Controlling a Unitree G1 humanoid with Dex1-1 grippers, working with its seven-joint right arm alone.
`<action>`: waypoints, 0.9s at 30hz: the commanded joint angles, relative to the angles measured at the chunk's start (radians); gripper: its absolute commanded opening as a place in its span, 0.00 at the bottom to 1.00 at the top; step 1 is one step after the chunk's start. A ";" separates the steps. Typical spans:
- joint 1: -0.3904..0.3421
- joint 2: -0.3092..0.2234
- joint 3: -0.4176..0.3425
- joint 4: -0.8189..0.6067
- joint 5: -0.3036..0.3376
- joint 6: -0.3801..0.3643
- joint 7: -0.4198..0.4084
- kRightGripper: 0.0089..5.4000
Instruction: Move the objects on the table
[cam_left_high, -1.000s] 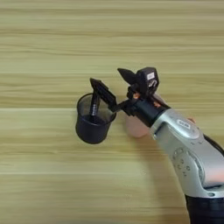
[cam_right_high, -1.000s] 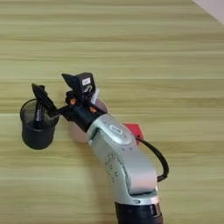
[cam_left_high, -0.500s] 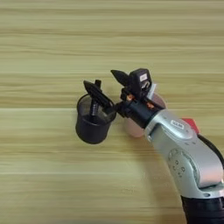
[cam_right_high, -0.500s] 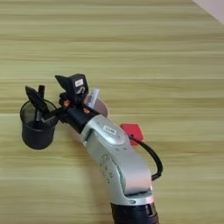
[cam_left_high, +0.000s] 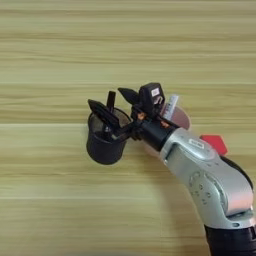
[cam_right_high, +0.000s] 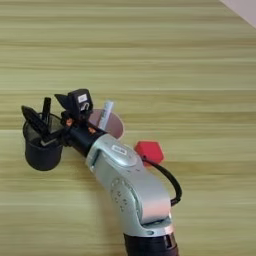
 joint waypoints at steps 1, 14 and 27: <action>-0.047 -0.005 -0.020 -0.035 0.008 -0.022 -0.014 0.99; -0.046 0.000 -0.020 -0.029 0.015 0.000 -0.010 0.99; -0.050 0.000 -0.028 -0.029 0.029 0.015 -0.008 0.99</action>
